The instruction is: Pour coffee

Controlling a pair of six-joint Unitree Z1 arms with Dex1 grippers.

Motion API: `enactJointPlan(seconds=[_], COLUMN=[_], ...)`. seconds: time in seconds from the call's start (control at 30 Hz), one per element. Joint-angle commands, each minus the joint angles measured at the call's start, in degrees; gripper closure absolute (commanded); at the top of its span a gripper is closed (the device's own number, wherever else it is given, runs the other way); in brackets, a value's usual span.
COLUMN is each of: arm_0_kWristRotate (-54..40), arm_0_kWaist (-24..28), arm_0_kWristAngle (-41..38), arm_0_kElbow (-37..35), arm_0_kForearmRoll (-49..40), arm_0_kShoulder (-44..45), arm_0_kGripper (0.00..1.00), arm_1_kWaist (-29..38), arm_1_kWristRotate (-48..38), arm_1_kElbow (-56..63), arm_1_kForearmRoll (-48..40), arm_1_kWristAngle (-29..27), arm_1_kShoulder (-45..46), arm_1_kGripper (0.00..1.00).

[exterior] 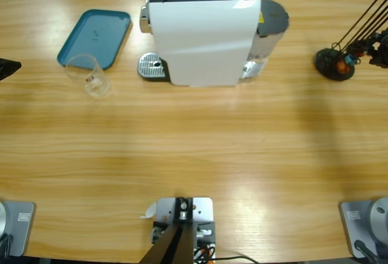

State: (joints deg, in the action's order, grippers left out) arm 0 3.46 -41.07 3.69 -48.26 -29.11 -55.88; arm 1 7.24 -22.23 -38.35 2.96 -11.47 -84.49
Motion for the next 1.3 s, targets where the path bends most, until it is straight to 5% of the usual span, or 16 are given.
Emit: enactJointPlan(seconds=[0.03,0.53,1.0,1.3], arm_0_kWristRotate=[0.32,0.32,0.32,0.32], arm_0_kWaist=[0.47,0.47,0.47,0.47], arm_0_kWristAngle=[0.74,0.75,0.72,0.61], arm_0_kElbow=[2.47,2.56,2.75,3.09], arm_0_kForearmRoll=[0.72,0.72,0.84,1.16], arm_0_kShoulder=[0.01,-0.02,0.19,-0.02], arm_0_kGripper=[0.023,0.023,0.023,0.023], arm_1_kWaist=[-1.18,-1.44,-1.44,-1.44], arm_1_kWristRotate=[0.17,0.17,0.5,1.13], arm_1_kElbow=[1.88,2.05,2.93,3.09], arm_1_kForearmRoll=[-1.24,-2.52,-3.13,-3.13], arm_1_kWristAngle=[-1.1,-1.16,-2.46,-2.33], arm_1_kShoulder=[-2.53,-3.49,-3.49,-1.77], arm_1_kGripper=[0.53,0.541,1.0,1.0])
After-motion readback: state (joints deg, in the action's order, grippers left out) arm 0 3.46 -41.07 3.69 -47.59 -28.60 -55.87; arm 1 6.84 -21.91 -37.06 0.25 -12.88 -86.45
